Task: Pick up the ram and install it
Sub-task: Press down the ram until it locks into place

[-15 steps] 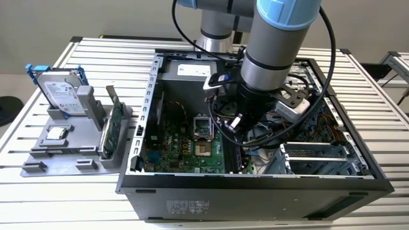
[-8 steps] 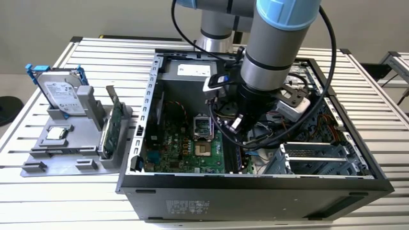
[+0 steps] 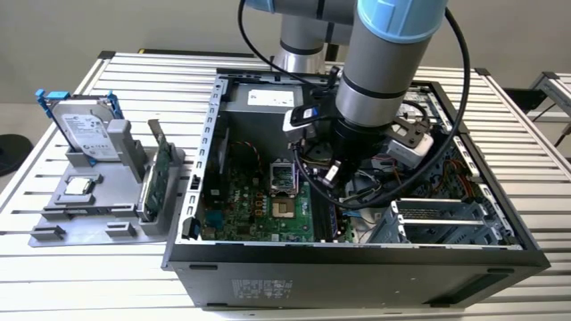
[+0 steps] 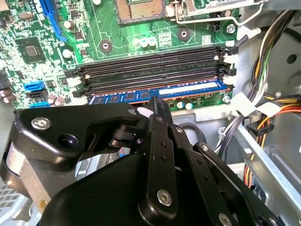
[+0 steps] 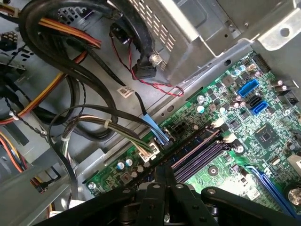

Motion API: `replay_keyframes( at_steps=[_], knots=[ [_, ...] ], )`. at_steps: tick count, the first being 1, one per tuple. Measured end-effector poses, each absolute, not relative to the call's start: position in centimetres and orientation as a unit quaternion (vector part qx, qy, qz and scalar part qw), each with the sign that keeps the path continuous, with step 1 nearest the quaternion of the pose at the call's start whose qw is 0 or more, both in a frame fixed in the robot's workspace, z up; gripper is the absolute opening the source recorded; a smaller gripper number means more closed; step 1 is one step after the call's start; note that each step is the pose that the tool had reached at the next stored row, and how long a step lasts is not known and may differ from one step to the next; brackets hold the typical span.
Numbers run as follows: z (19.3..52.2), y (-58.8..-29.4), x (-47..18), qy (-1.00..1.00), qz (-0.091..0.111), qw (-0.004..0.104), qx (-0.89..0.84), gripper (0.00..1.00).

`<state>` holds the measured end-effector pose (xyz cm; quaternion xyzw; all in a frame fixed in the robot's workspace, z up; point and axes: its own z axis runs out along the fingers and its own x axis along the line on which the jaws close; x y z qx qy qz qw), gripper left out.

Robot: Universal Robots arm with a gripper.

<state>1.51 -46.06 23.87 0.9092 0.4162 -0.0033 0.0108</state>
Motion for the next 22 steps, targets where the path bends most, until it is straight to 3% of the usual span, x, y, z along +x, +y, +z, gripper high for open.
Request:
replay_keyframes(
  at_steps=[22],
  knots=[
    [23.43,-45.98,1.5,0.448,-0.004,0.011,0.894,0.0]
  ],
)
